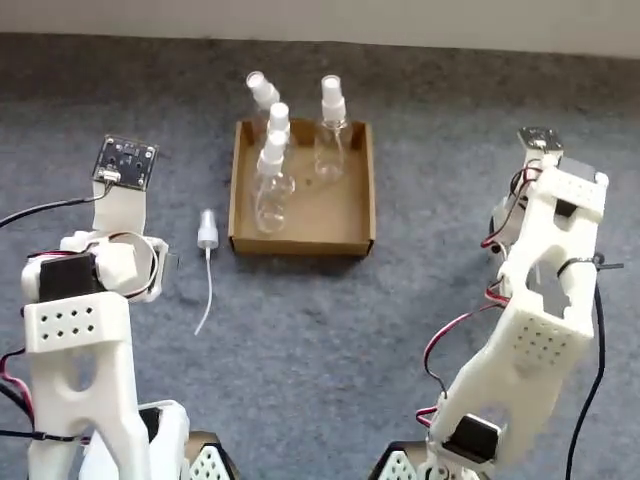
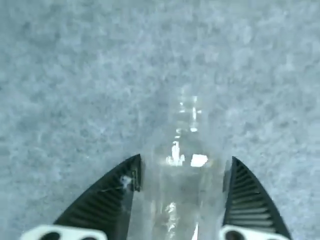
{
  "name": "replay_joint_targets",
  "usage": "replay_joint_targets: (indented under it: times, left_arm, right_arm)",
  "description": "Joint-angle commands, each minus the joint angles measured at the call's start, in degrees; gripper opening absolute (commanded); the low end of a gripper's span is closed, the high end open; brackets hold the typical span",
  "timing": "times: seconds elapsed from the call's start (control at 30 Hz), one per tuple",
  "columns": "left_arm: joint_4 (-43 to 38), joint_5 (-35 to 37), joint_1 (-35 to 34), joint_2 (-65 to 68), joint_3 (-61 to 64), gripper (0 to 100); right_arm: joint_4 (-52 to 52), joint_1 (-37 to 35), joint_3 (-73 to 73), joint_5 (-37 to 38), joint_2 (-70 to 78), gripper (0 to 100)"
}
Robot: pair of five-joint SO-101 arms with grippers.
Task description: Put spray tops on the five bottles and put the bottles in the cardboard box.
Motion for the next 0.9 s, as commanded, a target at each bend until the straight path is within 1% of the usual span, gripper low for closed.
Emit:
replay_joint_targets:
  times: [0.0, 0.17, 0.33, 0.47, 0.53, 0.63, 0.87]
  left_arm:
    - [-0.88, 0.44, 0.84, -1.54, -0.13, 22]
    - [-0.88, 0.53, 0.92, -1.54, -0.13, 22]
    - [-1.05, 0.53, 2.07, -1.54, 0.31, 22]
    - [-0.97, 0.53, 2.33, -1.54, 0.48, 22]
    - [-0.97, 0.53, 2.33, -1.54, 0.48, 22]
    - [-0.97, 0.53, 2.33, -1.54, 0.48, 22]
    - [-0.97, 0.53, 2.33, -1.54, 0.48, 22]
  right_arm:
    - [0.31, -0.57, -7.34, -0.44, 0.57, 21.4]
    - [0.40, -0.75, -9.54, -0.35, 0.57, 21.4]
    - [5.93, -0.84, -9.63, -0.44, 0.57, 21.4]
    - [5.93, -0.75, -9.71, -0.53, 0.48, 21.4]
    - [6.11, -0.75, -9.71, -0.62, 0.48, 23.3]
    - [6.29, -0.84, -9.71, -0.44, 0.48, 29.2]
    - [6.46, -0.75, -14.29, -0.70, 0.57, 29.6]
